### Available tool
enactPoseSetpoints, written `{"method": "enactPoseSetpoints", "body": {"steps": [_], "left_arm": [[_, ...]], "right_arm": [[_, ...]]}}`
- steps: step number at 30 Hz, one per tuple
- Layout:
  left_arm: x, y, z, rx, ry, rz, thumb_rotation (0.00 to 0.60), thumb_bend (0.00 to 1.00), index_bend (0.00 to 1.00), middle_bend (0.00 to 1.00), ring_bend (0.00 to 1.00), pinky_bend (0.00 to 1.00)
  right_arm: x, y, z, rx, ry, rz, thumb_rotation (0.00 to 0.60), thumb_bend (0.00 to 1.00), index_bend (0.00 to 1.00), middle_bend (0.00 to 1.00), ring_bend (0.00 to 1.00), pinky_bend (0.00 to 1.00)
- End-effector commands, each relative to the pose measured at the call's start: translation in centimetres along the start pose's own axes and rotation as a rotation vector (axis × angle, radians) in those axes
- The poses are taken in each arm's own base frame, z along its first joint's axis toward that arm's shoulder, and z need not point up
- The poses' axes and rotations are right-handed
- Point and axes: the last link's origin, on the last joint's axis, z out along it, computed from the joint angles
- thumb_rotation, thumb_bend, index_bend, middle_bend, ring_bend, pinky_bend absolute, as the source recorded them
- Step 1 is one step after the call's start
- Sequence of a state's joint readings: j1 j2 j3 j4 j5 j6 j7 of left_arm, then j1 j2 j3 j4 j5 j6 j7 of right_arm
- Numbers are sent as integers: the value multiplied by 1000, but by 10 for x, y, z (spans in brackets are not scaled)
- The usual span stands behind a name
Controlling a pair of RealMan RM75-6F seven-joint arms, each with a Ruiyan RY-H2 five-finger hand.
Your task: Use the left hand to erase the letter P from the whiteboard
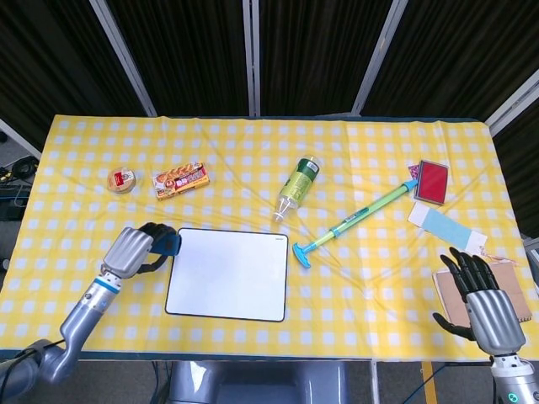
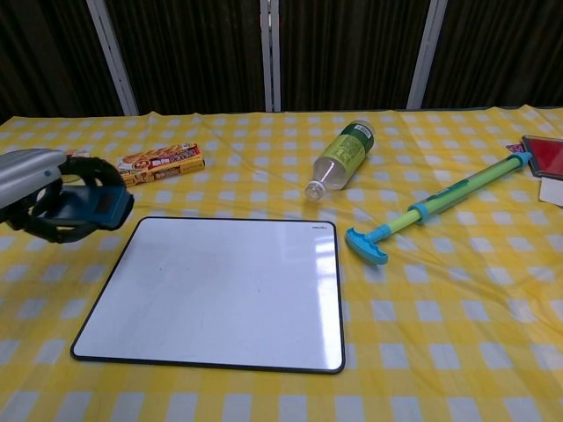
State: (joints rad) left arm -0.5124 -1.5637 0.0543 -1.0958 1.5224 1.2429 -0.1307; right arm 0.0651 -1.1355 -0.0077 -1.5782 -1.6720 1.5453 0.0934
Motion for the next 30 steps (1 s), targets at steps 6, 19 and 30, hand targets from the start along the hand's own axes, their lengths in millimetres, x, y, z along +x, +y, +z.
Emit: {"method": "enactPoseSetpoints", "body": {"steps": [6, 19, 30], "left_arm": [[-13, -21, -41, 103, -116, 34, 600, 261, 233, 87, 132, 243], [21, -27, -92, 220, -28, -28, 600, 126, 0, 0, 0, 0], [39, -24, -176, 340, 113, 59, 600, 126, 0, 0, 0, 0]], "right_arm": [[-6, -8, 0, 28, -16, -11, 600, 55, 0, 0, 0, 0], [-4, -10, 0, 40, -10, -5, 600, 55, 0, 0, 0, 0], [3, -12, -2, 60, 45, -11, 600, 55, 0, 0, 0, 0]]}}
